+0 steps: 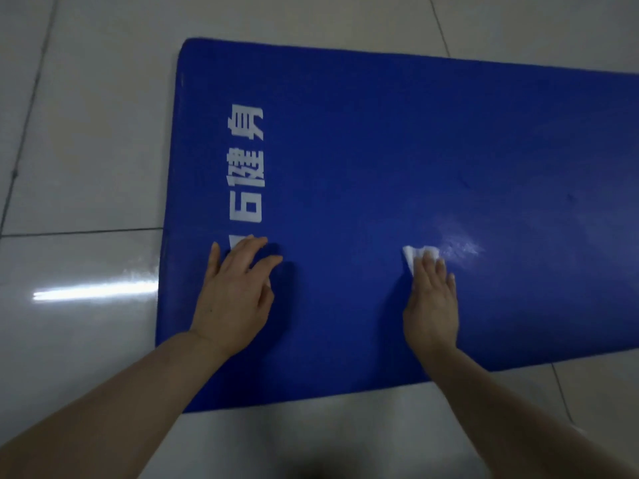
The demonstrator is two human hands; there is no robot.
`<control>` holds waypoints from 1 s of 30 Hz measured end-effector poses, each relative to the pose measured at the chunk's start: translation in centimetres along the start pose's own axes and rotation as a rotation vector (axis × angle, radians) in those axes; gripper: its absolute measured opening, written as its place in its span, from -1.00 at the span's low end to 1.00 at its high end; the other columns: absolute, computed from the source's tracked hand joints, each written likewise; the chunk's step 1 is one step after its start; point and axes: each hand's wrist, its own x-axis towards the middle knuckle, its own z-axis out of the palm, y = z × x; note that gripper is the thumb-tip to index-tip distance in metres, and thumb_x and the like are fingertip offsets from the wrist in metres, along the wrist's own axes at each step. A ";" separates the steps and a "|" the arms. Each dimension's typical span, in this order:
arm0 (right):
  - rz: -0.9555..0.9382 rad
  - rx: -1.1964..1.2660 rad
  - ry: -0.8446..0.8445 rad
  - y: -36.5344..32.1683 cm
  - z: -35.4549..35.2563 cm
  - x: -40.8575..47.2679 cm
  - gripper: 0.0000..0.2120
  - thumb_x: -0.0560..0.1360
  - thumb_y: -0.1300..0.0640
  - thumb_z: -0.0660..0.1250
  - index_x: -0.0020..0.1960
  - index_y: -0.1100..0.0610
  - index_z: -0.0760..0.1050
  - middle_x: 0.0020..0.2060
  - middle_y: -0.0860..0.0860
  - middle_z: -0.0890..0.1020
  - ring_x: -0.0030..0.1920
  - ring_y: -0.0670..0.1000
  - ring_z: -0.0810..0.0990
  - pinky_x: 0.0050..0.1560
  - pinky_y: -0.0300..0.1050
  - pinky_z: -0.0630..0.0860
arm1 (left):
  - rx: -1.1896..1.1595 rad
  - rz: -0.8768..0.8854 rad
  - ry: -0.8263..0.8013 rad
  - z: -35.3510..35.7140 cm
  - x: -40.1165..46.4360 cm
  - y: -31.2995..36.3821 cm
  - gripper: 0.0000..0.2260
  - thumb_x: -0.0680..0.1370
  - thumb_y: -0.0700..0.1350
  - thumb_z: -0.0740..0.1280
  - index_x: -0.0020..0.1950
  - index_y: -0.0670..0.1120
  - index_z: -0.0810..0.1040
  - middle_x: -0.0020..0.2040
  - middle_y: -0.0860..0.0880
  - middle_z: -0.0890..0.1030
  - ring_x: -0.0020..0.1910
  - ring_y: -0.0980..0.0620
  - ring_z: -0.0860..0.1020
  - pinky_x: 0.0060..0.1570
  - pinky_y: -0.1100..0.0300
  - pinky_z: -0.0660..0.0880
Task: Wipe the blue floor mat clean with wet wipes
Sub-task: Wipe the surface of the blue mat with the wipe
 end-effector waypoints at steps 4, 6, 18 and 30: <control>-0.337 -0.061 0.040 -5.5 3.8 -4.2 -0.21 0.36 0.35 0.31 0.52 0.23 0.06 0.50 0.14 0.20 0.51 0.08 0.04 0.50 0.01 -0.04 | 0.005 -0.007 -0.025 -0.6 0.2 0.4 -0.63 0.41 -0.36 0.41 0.21 -0.19 0.57 0.31 -0.21 0.48 0.35 -0.21 0.41 0.36 -0.31 0.12; -0.497 -0.034 0.042 -8.5 5.1 -7.1 -0.34 0.43 0.25 0.22 0.50 0.21 0.13 0.49 0.11 0.23 0.51 0.08 0.04 0.52 -0.01 -0.12 | 0.008 -0.003 -0.024 -0.6 0.2 0.4 -0.63 0.41 -0.36 0.40 0.21 -0.19 0.57 0.33 -0.21 0.47 0.36 -0.21 0.40 0.36 -0.30 0.10; -0.249 -0.046 0.098 -0.1 1.8 -3.1 -0.43 0.47 0.42 0.27 0.45 0.18 0.29 0.42 0.04 0.36 0.42 0.00 0.34 0.46 -0.19 0.16 | 0.008 -0.031 0.008 -1.0 -1.1 -0.2 -0.62 0.37 -0.39 0.44 0.16 -0.18 0.59 0.27 -0.20 0.50 0.25 -0.19 0.49 0.34 -0.29 0.14; -1.230 0.260 -0.200 -6.9 4.4 -8.3 -0.72 0.53 0.27 0.18 0.17 0.18 0.56 0.32 0.09 0.50 0.40 0.06 0.35 0.48 -0.05 0.13 | 0.017 0.030 0.001 -1.1 -0.1 1.2 -0.63 0.38 -0.37 0.42 0.18 -0.19 0.58 0.29 -0.22 0.49 0.33 -0.23 0.44 0.34 -0.29 0.13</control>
